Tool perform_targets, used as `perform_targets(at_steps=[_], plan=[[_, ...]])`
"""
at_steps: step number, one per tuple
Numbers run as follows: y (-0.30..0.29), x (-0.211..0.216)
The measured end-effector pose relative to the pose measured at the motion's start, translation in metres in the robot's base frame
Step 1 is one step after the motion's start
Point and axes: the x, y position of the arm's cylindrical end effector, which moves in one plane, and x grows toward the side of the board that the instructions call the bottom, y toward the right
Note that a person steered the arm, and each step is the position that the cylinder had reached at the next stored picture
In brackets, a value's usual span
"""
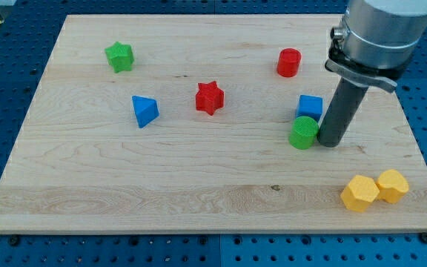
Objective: Place the green circle diagonally to the red circle
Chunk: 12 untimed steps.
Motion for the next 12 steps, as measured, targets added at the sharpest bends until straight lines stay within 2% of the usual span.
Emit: perform_targets(at_steps=[2,8,10,11,12], plan=[[0.0,0.007],[-0.073,-0.005],[-0.086,-0.014],[-0.09,-0.046],[-0.09,-0.053]])
